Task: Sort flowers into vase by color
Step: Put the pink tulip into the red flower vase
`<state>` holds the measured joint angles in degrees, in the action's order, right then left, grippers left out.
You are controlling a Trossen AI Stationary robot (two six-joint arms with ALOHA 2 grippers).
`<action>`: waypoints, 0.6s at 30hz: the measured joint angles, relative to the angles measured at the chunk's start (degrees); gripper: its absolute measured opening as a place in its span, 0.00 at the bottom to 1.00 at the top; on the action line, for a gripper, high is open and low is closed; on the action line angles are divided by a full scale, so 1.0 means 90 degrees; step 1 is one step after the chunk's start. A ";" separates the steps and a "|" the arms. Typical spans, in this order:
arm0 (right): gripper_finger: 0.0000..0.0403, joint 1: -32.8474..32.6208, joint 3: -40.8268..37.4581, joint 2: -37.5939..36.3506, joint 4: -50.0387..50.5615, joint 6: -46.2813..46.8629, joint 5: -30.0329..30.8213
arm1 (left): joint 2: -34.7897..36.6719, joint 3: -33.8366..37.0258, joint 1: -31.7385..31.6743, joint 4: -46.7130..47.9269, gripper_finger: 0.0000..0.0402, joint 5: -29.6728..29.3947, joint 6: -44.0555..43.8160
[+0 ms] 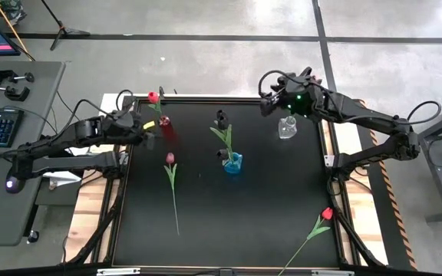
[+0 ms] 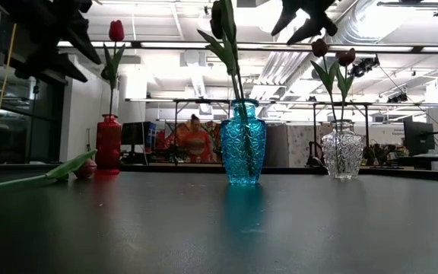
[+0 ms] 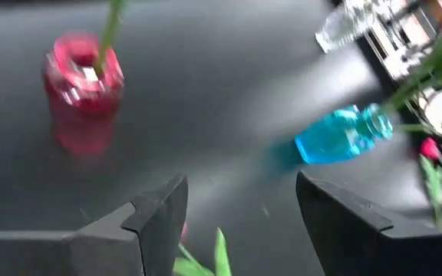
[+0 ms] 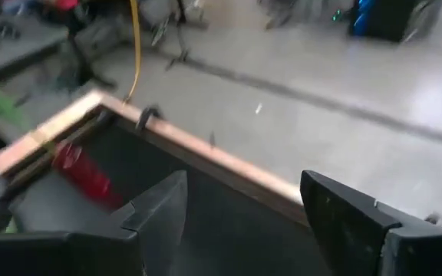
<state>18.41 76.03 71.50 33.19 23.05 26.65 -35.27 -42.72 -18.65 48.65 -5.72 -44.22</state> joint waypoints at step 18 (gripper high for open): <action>0.61 -0.2101 0.0002 0.0354 0.3521 0.2584 -0.3941 | 0.0062 0.0000 0.0010 0.0135 0.58 0.1050 -0.0619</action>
<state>-0.50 76.05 74.69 64.88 46.31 -8.81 -34.72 -42.72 -18.57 49.87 3.73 -49.79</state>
